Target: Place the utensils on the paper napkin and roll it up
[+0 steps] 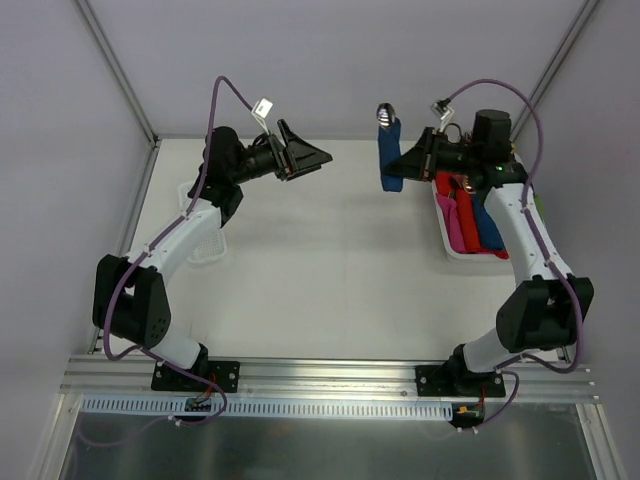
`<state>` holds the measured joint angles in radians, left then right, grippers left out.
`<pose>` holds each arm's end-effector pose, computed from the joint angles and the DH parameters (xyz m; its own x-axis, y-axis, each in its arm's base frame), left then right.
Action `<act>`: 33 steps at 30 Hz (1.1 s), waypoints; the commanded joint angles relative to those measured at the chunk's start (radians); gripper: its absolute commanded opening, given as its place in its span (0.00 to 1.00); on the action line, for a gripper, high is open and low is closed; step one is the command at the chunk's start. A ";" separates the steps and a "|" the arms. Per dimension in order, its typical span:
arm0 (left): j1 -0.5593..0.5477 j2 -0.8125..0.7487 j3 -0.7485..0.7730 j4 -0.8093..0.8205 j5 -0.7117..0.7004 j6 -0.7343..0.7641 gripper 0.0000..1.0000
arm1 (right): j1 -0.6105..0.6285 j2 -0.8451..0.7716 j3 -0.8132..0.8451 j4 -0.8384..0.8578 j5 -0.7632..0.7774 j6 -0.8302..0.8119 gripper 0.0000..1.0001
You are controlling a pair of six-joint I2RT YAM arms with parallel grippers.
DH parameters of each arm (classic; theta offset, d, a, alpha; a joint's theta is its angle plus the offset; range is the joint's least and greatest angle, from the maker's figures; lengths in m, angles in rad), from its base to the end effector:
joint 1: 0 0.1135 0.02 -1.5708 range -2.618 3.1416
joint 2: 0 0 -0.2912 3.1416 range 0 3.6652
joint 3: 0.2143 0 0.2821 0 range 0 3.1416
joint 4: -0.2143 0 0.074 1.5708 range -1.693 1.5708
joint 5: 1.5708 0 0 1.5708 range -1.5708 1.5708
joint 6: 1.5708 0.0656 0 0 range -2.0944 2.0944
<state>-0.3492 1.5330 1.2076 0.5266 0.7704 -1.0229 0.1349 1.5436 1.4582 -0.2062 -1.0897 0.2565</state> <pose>0.3677 -0.1825 0.3974 -0.6591 -0.4119 -0.6292 0.6222 0.1713 -0.7639 0.3804 0.1103 0.4109 -0.5048 0.0500 -0.8618 -0.8017 0.3429 0.4895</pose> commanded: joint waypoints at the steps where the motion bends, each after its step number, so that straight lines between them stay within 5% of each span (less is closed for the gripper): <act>1: 0.013 -0.045 0.061 -0.115 0.036 0.127 0.99 | -0.107 -0.105 0.019 -0.366 -0.039 -0.338 0.00; 5: 0.013 -0.065 0.073 -0.214 0.035 0.193 0.99 | -0.312 -0.134 0.028 -0.822 -0.026 -0.890 0.00; 9: 0.013 -0.079 0.040 -0.229 0.040 0.208 0.99 | -0.471 -0.044 0.096 -1.208 0.020 -1.262 0.00; 13: 0.013 -0.099 0.003 -0.232 0.052 0.225 0.99 | -0.576 0.059 0.198 -1.409 0.118 -1.436 0.00; 24: 0.013 -0.122 -0.065 -0.234 0.046 0.241 0.99 | -0.710 0.320 0.474 -1.452 0.264 -1.471 0.00; 33: 0.013 -0.146 -0.123 -0.221 0.023 0.245 0.99 | -0.724 0.381 0.459 -1.451 0.349 -1.473 0.00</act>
<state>-0.3393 1.4330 1.0939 0.2737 0.8021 -0.8101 -0.5739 1.9175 1.9068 -1.3155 -0.7689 -1.1885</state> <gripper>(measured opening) 0.987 0.183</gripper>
